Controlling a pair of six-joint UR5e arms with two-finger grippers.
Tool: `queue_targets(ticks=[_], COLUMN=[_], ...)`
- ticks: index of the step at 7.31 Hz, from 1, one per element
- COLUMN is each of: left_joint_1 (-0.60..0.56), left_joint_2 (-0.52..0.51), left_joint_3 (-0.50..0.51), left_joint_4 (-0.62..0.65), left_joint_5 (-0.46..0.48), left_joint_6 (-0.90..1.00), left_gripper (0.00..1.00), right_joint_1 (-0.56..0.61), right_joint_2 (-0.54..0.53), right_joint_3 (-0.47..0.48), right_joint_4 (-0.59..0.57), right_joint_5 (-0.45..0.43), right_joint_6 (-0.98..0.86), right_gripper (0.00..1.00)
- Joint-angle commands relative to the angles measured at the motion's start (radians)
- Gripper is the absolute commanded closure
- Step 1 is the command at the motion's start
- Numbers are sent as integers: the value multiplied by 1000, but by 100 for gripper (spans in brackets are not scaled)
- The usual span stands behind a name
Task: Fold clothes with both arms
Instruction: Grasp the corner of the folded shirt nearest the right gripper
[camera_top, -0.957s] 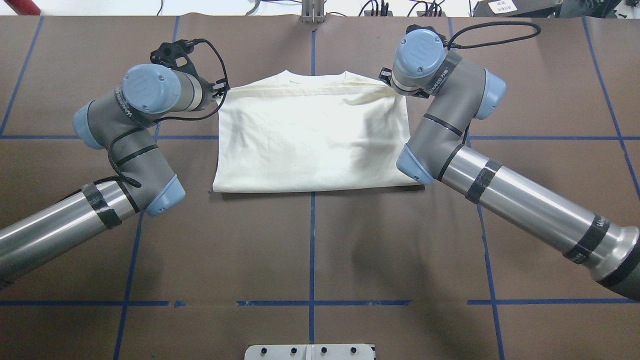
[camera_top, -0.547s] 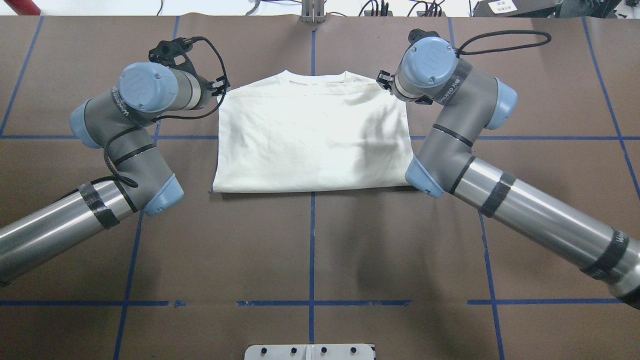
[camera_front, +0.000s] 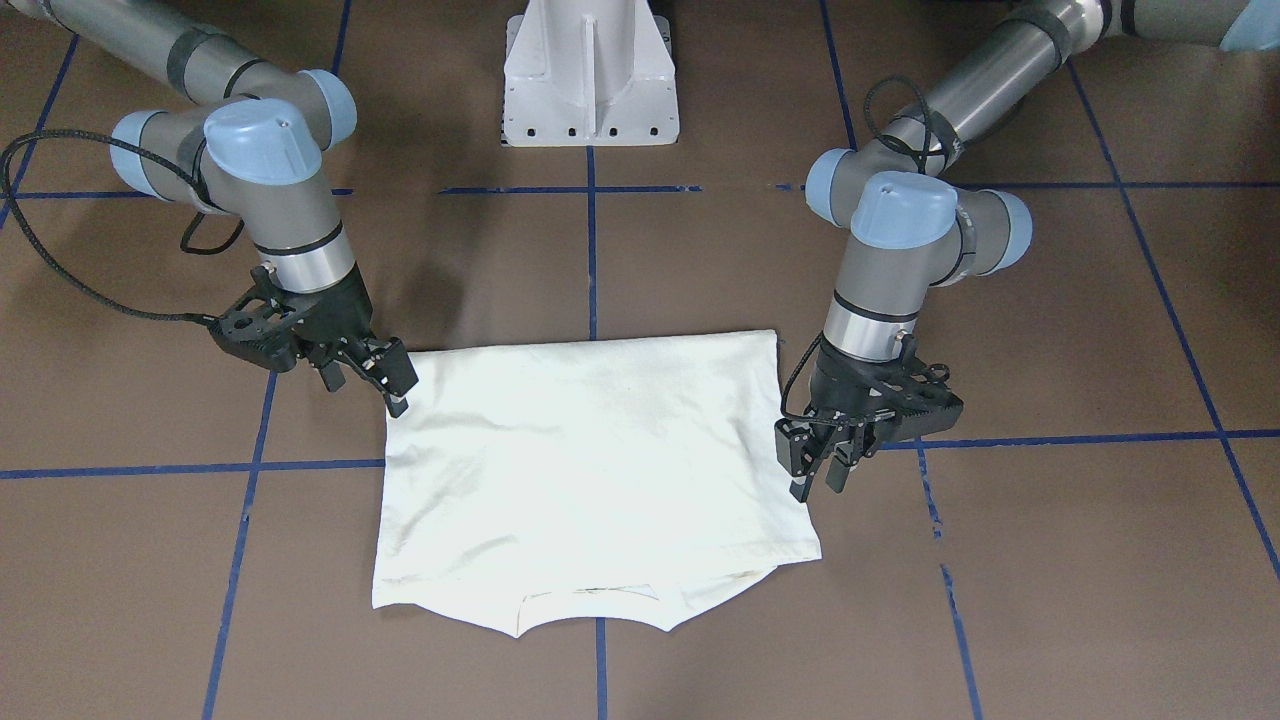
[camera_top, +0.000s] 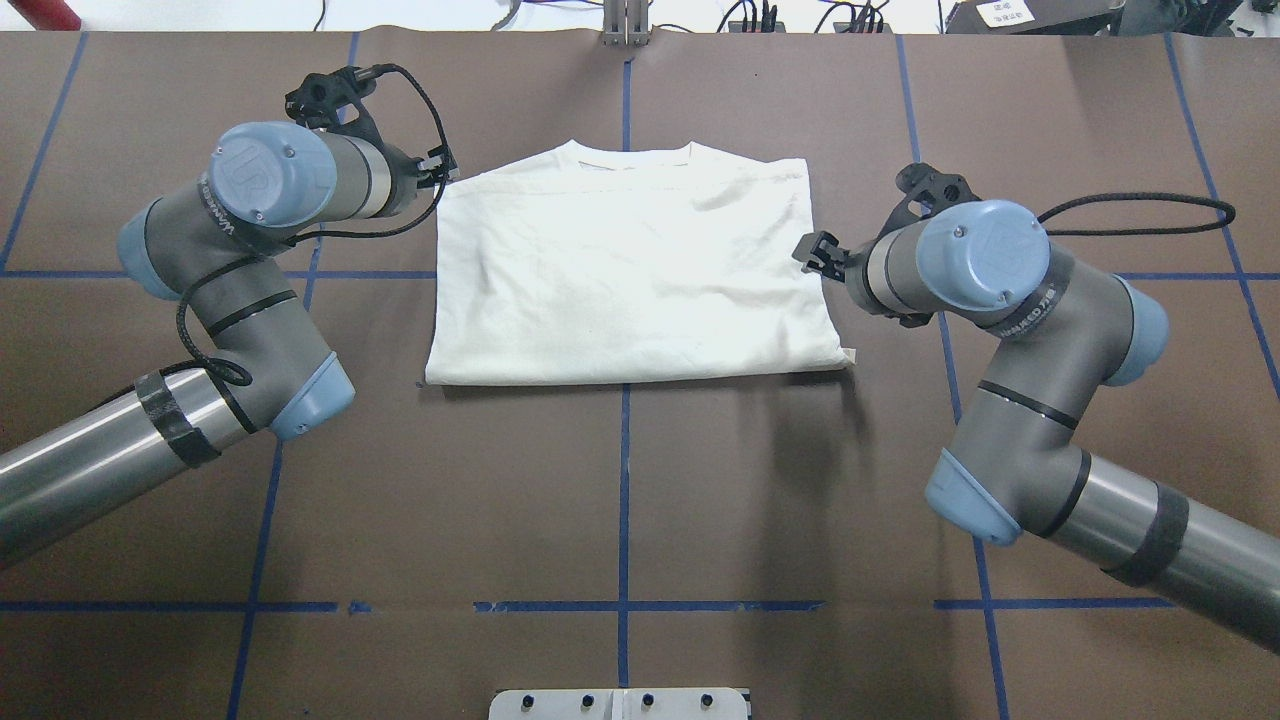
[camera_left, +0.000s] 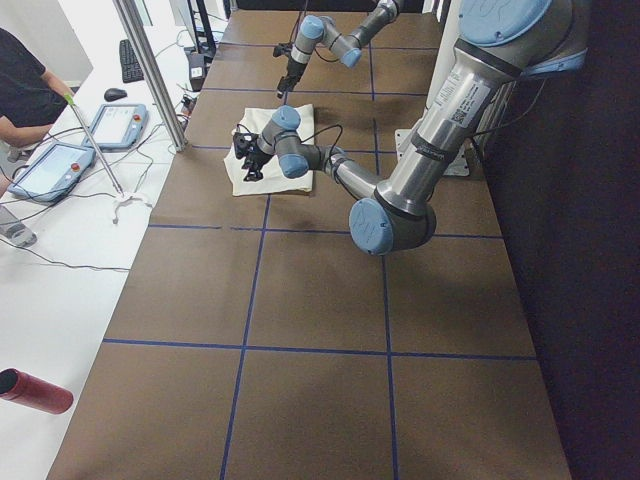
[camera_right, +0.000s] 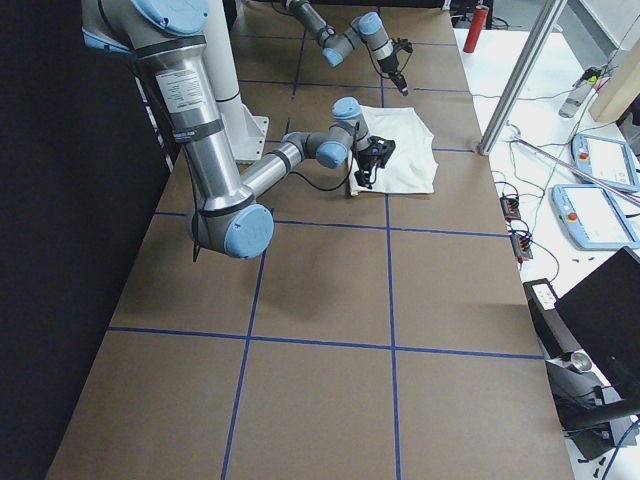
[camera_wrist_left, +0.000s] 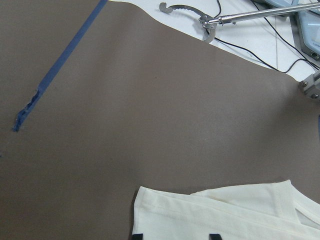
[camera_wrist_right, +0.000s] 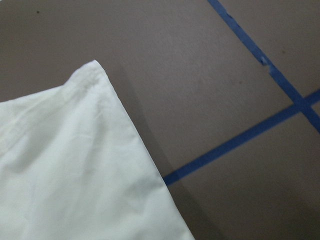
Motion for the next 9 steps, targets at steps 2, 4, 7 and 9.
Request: queue_targets(ticks=[2,4,7,9], left_joint_1=[1,3,3,3], left_joint_2=[9,12,22,22], left_joint_3=[-1,0,2,2], left_joint_4=[0,3,3,5], left_joint_5=[3,3,6,8], left_joint_6=[1,2,1,1], left_gripper=[46,47,47,47], right_joint_1=[-78,-83,-92,-89], right_joint_2=[-45,-48,-29,-29], right_joint_3=[21,16,-11,-15], right_joint_4=[14,13,13,13], right_joint_5=[0,-3,-3,-3], right_joint_6=[181,183,183,189], right_gripper=[0,18,40,81])
